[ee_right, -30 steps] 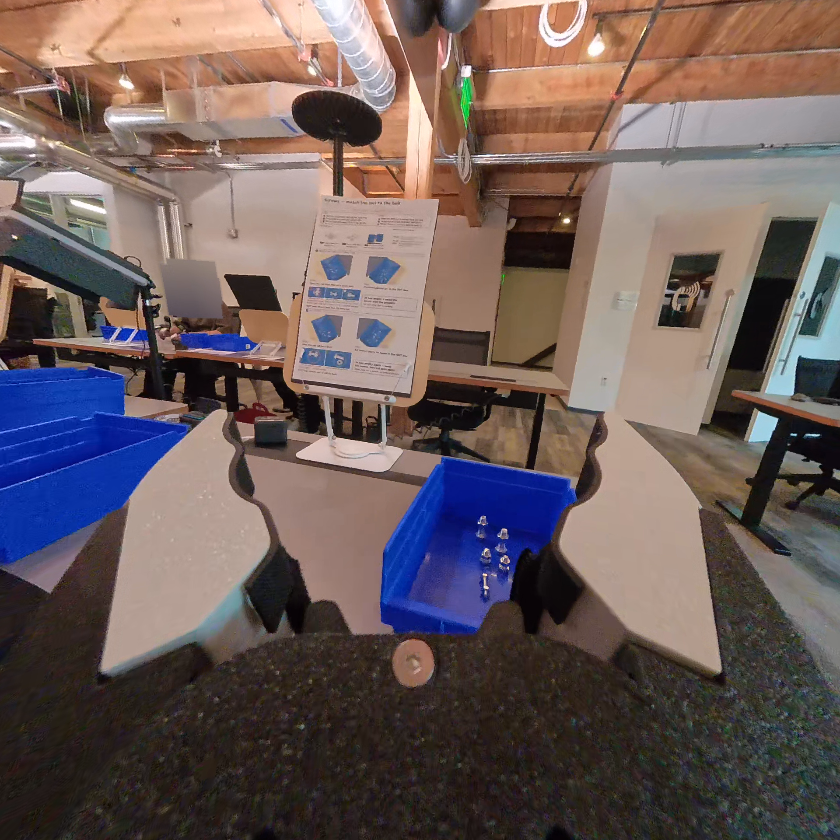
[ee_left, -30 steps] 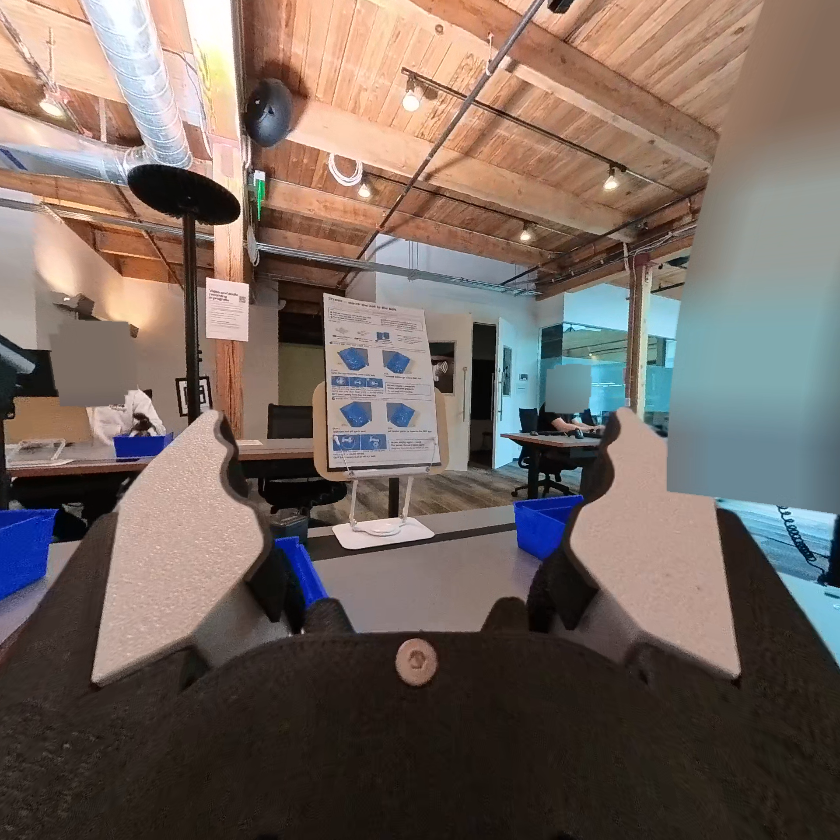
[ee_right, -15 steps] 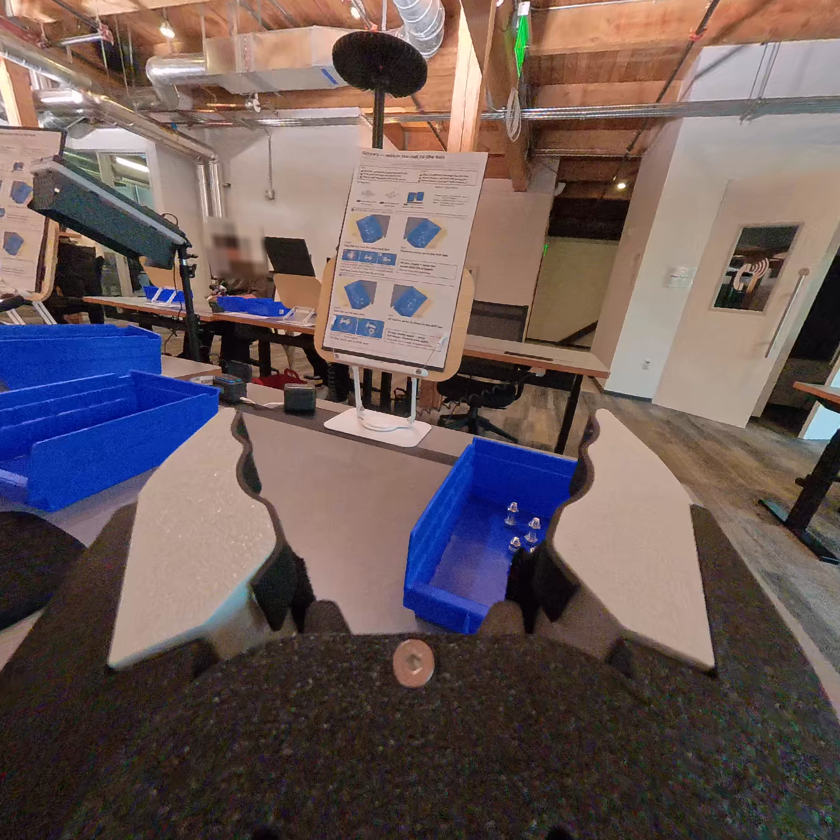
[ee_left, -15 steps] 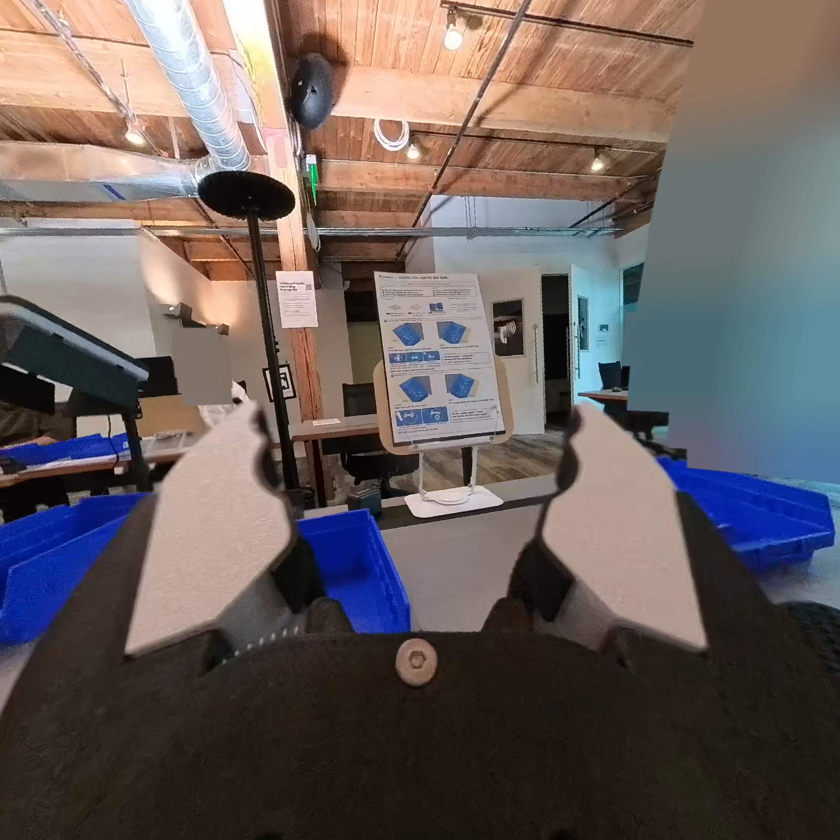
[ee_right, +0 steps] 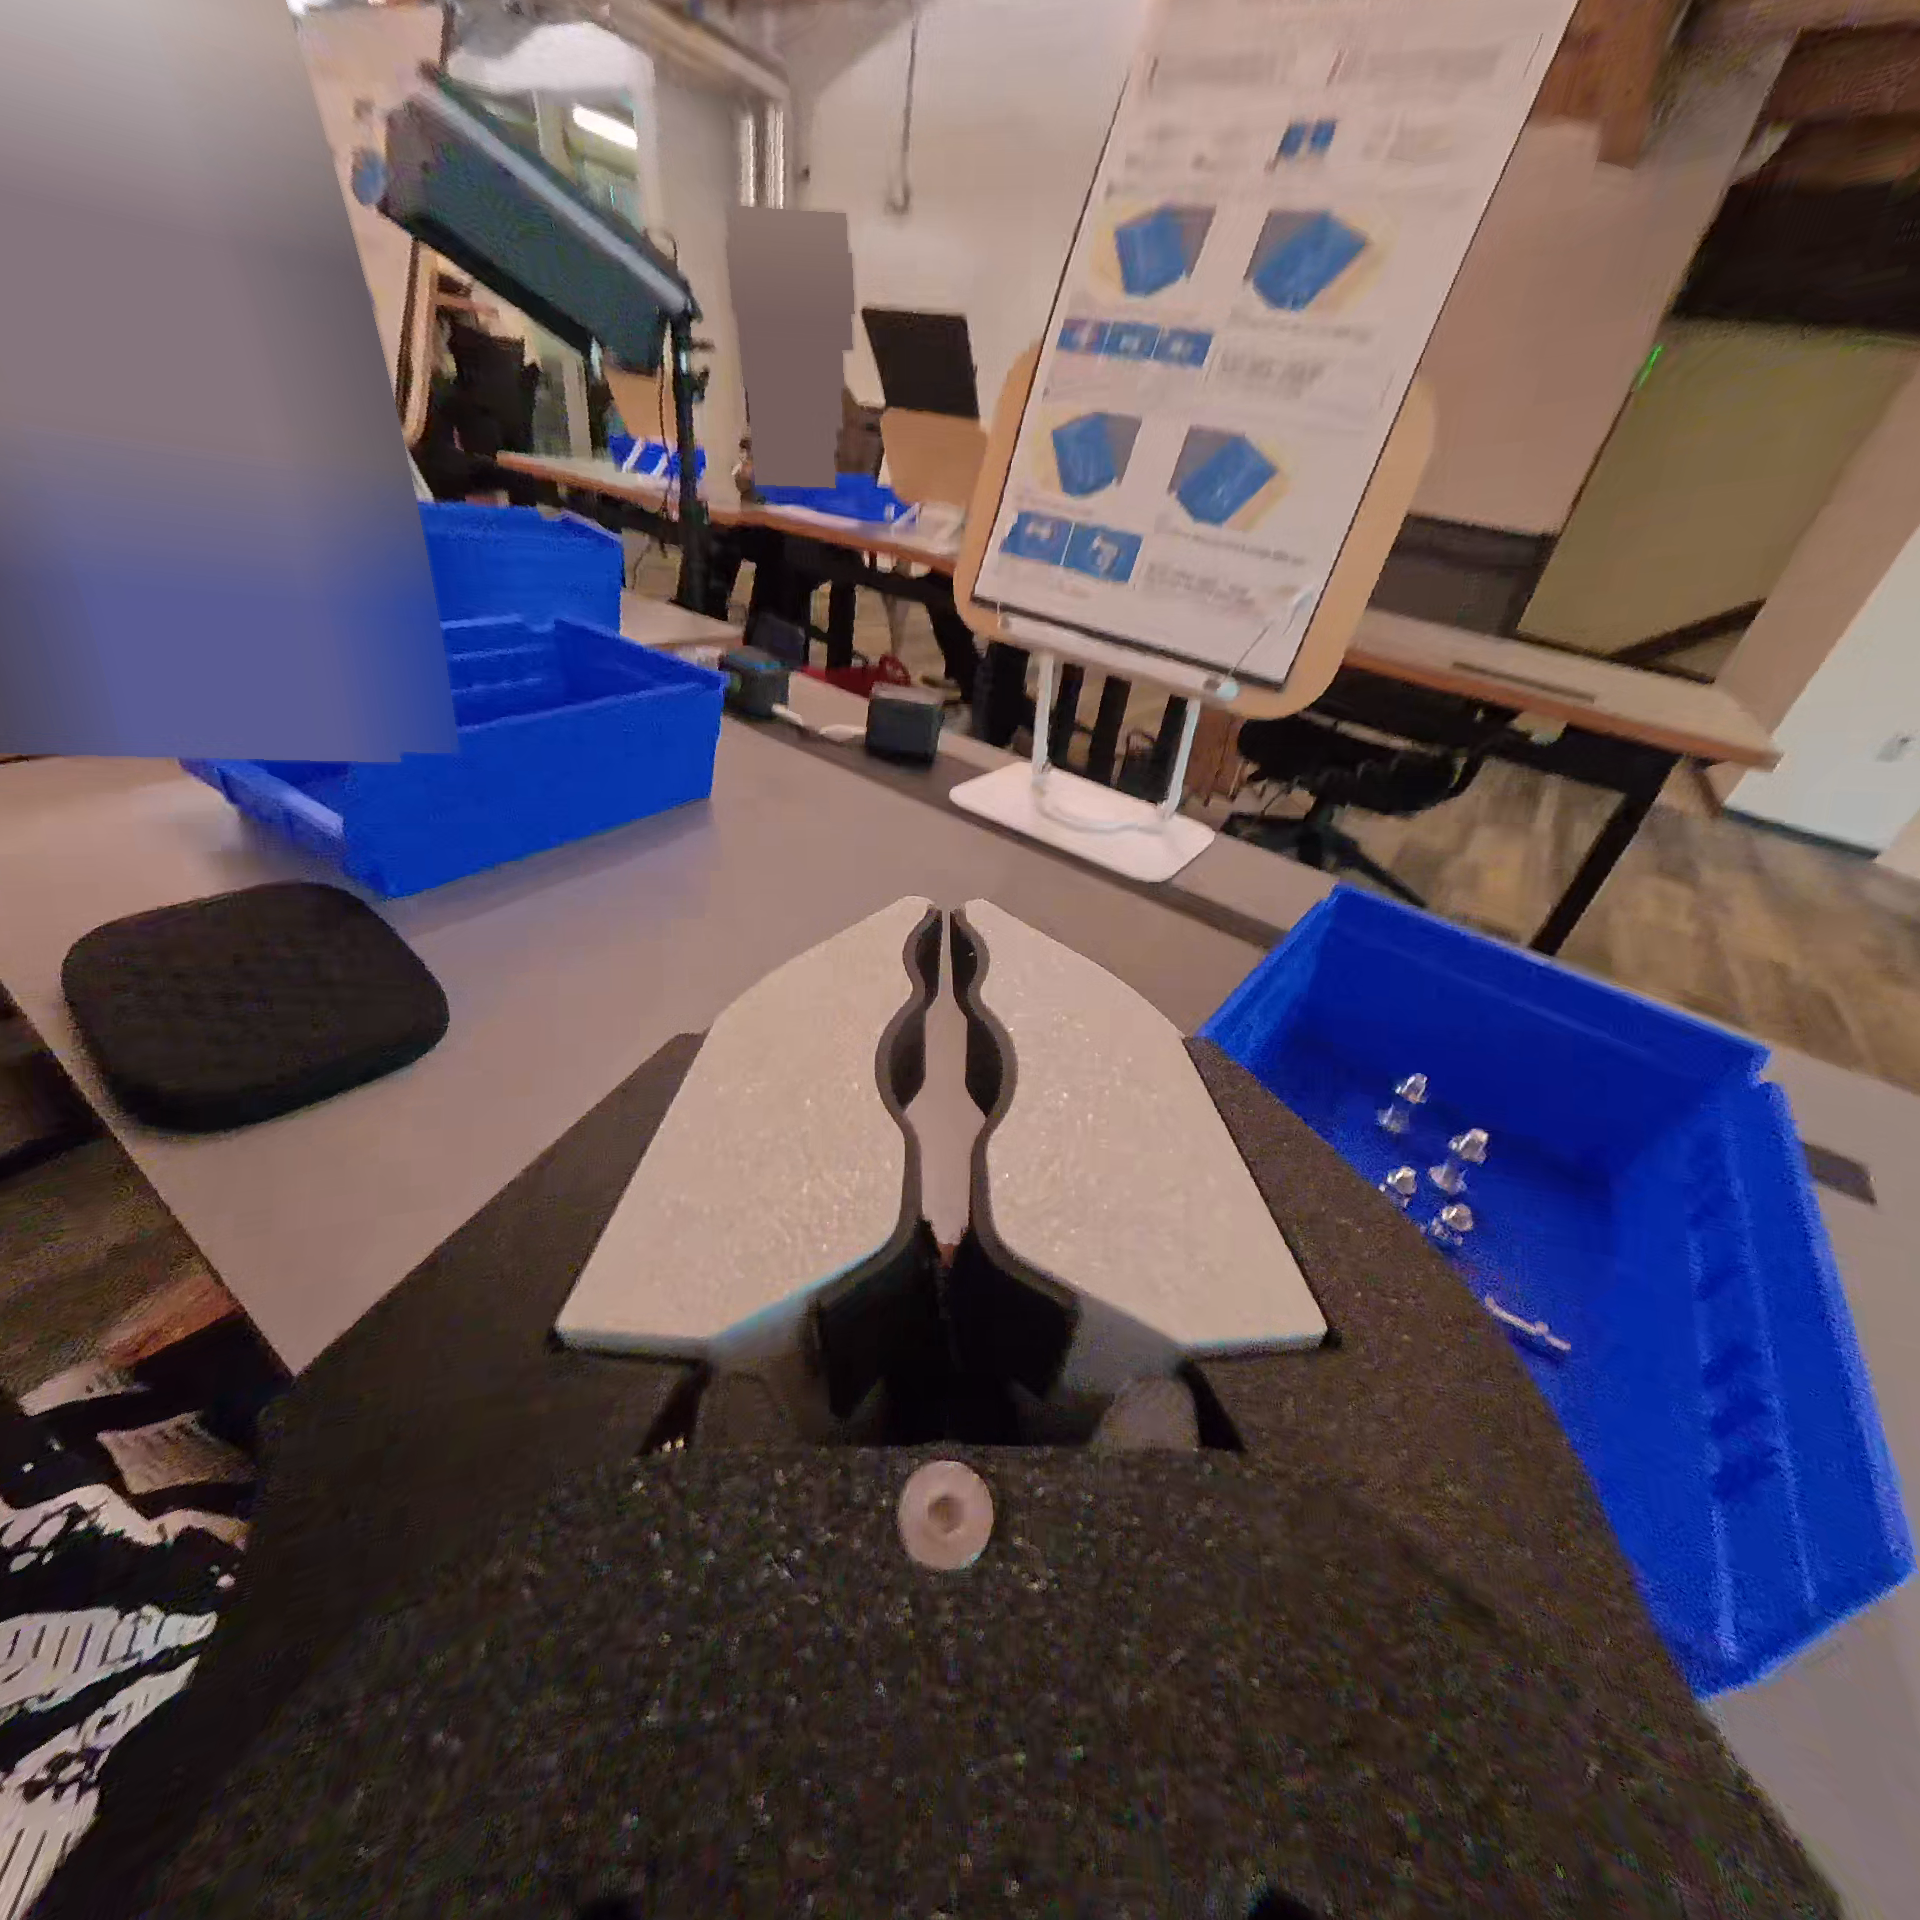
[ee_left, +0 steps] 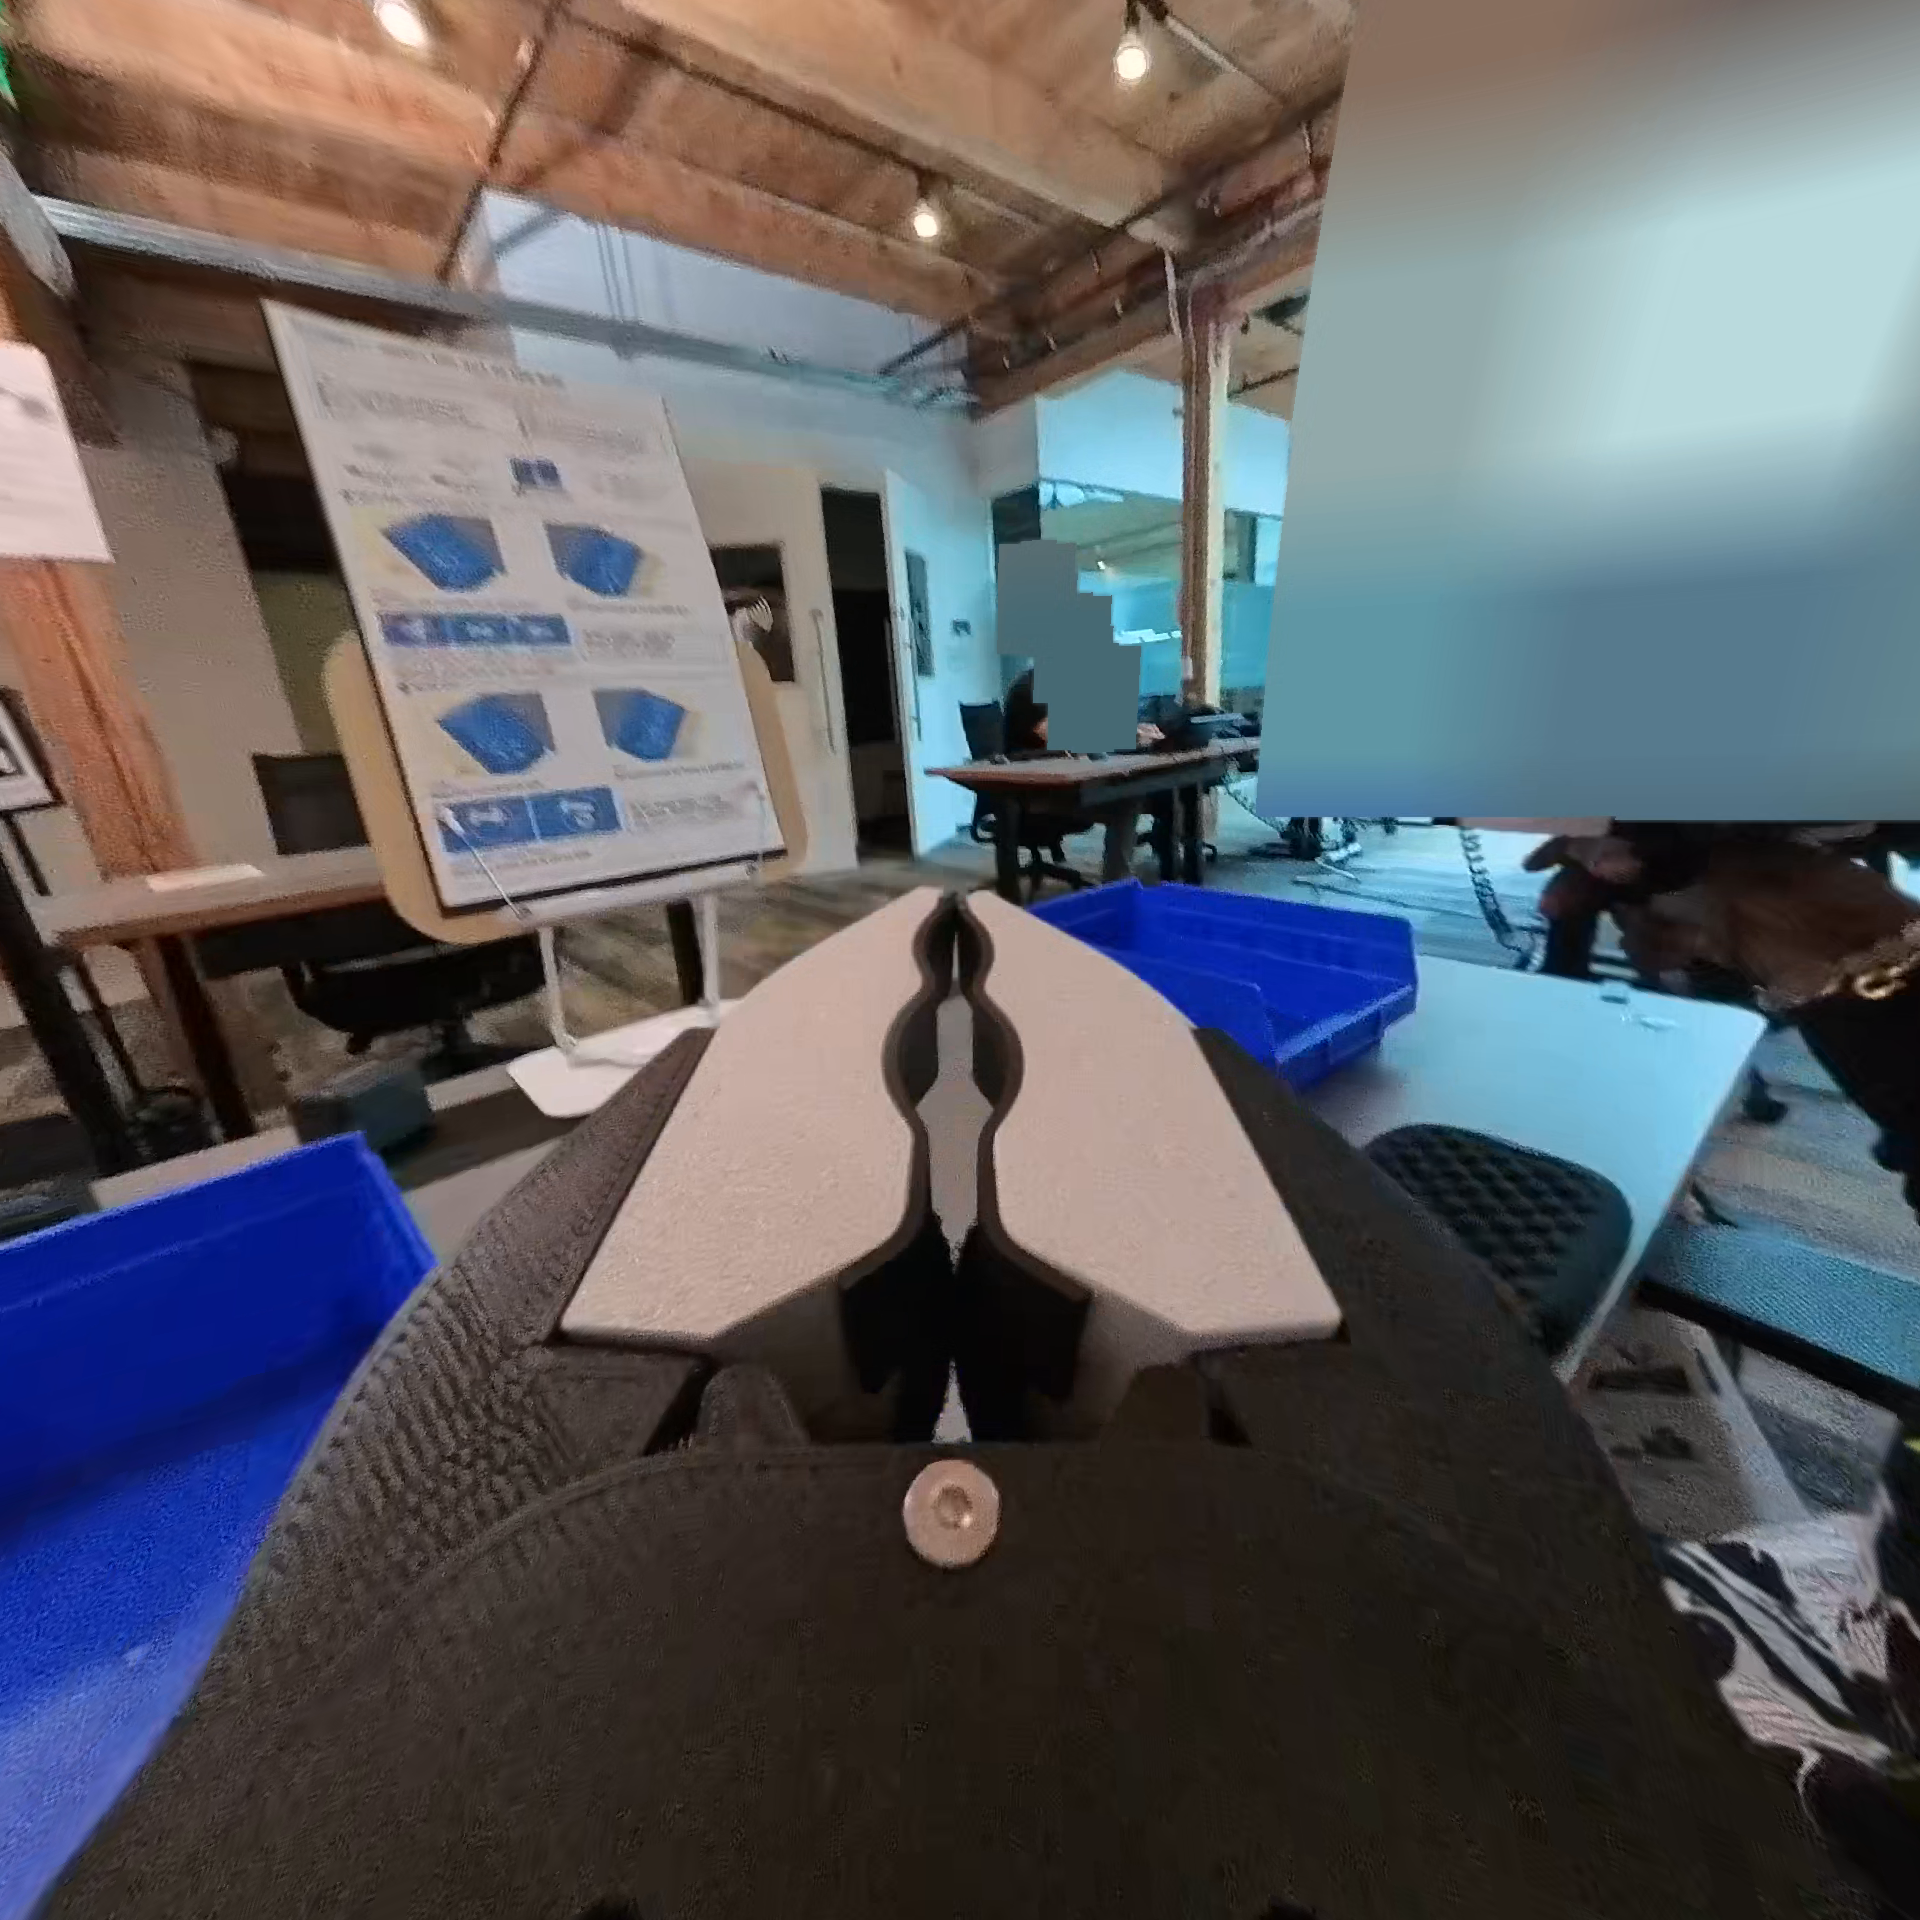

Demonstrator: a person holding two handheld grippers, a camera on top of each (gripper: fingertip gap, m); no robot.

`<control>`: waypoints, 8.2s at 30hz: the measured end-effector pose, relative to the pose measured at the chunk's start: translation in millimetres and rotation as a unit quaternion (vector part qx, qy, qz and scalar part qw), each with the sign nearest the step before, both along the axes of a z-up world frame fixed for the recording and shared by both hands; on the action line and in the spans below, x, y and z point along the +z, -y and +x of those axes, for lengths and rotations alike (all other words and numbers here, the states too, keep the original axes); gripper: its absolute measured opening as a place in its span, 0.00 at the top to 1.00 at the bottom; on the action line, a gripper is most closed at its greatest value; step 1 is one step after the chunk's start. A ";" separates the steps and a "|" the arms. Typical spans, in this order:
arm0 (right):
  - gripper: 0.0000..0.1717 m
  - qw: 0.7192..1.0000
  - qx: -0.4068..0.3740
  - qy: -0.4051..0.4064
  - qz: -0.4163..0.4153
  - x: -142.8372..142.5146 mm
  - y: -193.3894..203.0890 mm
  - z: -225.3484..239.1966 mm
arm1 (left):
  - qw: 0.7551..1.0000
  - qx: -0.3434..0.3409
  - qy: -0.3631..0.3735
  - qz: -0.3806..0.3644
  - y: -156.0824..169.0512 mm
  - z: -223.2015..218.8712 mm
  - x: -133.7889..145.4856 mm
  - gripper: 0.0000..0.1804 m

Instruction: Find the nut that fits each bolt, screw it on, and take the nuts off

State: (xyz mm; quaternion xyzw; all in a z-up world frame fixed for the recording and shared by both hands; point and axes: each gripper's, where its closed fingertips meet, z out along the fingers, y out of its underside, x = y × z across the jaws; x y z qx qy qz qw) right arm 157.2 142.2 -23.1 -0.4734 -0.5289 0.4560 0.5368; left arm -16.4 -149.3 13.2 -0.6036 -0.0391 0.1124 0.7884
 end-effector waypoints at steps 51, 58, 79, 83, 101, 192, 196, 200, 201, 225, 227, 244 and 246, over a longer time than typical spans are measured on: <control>0.91 0.943 -0.157 0.286 0.070 -159.5 -31.4 -134.9 | 0.937 0.105 0.062 -0.329 -136.8 -108.1 -168.1 0.90; 0.90 0.952 -0.110 0.278 0.060 -159.3 8.7 -153.2 | 0.939 0.066 0.042 -0.334 -163.8 -97.8 -169.2 0.91; 0.62 0.972 -0.220 0.027 -0.075 -68.6 -93.8 -81.7 | 0.974 -0.026 0.101 -0.202 -216.0 20.3 -140.8 0.56; 0.54 0.952 -0.214 0.196 -0.093 -136.3 -127.0 -78.6 | 0.960 -0.027 0.142 -0.239 -238.5 12.4 -164.4 0.56; 0.95 0.926 -0.293 0.217 0.101 -107.5 -82.5 -68.9 | 0.936 0.051 0.048 -0.344 -247.3 -23.4 -175.4 0.90; 0.94 0.957 -0.110 0.269 0.012 -148.2 52.0 -215.0 | 0.934 0.154 0.165 -0.275 -60.0 -107.4 -164.1 0.60; 0.94 0.957 -0.110 0.263 0.043 -146.5 51.1 -209.8 | 0.911 0.186 0.126 -0.347 -72.7 -120.6 -190.2 0.87; 0.94 0.957 -0.140 0.242 0.071 -133.9 31.3 -195.4 | 0.914 0.189 0.089 -0.348 -98.9 -117.2 -175.9 0.90; 0.94 0.958 -0.150 0.236 0.070 -129.2 22.3 -188.5 | 0.920 0.181 0.092 -0.335 -110.1 -113.2 -170.3 0.90; 0.93 0.936 -0.279 0.200 0.075 -134.7 -166.8 -12.2 | 0.930 0.030 -0.051 -0.363 -327.5 30.3 -171.3 0.87; 0.93 0.934 -0.283 0.202 0.079 -136.2 -173.6 -6.6 | 0.929 0.024 -0.053 -0.366 -333.1 35.1 -173.3 0.86; 0.93 0.938 -0.289 0.188 0.022 -143.4 -207.3 22.2 | 0.924 -0.135 0.035 -0.357 -349.0 80.1 -188.7 0.73; 0.81 0.937 -0.297 0.182 -0.004 -139.6 -212.1 27.5 | 0.930 -0.139 0.049 -0.336 -334.7 73.4 -175.0 0.63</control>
